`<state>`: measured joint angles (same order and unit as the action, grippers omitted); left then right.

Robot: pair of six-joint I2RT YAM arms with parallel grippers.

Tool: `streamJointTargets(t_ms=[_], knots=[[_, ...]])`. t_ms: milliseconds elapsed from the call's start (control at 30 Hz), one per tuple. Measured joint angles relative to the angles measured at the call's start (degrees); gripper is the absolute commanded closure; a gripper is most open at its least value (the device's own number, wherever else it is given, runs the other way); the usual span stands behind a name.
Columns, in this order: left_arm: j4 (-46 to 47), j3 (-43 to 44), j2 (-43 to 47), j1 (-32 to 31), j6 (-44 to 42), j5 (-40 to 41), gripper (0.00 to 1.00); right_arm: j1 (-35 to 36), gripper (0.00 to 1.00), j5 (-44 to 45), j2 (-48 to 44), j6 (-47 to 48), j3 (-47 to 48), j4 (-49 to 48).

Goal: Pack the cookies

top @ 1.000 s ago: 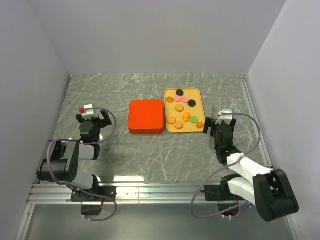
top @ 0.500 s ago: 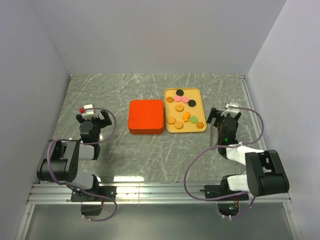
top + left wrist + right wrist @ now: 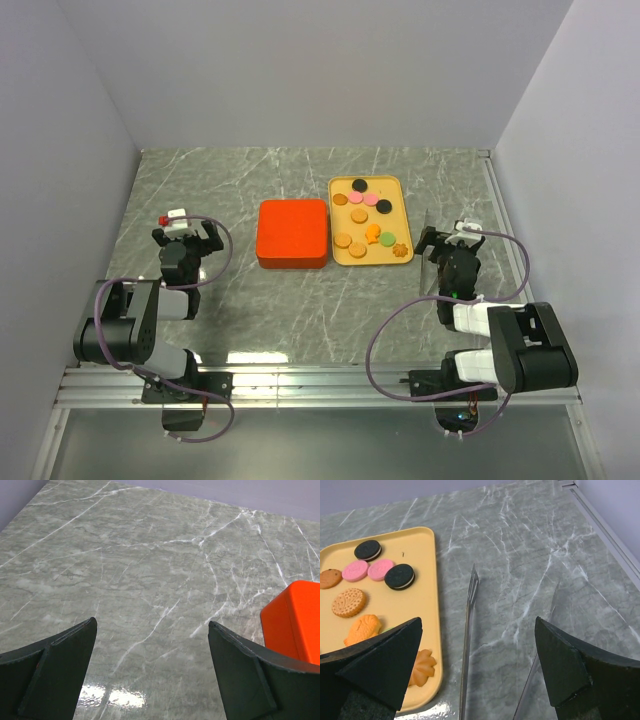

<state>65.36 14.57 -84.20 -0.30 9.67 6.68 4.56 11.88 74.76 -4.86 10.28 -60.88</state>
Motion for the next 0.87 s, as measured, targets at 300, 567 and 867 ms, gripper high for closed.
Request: streamJointTargets(t_ms=[300, 567, 867], knots=[[0.0, 0.0, 0.0, 0.0, 0.0, 0.0, 0.01, 0.0, 0.00, -0.4, 0.0, 0.0, 0.0, 0.0], [0.0, 0.0, 0.0, 0.0, 0.0, 0.0, 0.01, 0.0, 0.00, -0.5, 0.0, 0.0, 0.0, 0.0], [0.0, 0.0, 0.0, 0.0, 0.0, 0.0, 0.01, 0.0, 0.00, -0.5, 0.0, 0.0, 0.0, 0.0]])
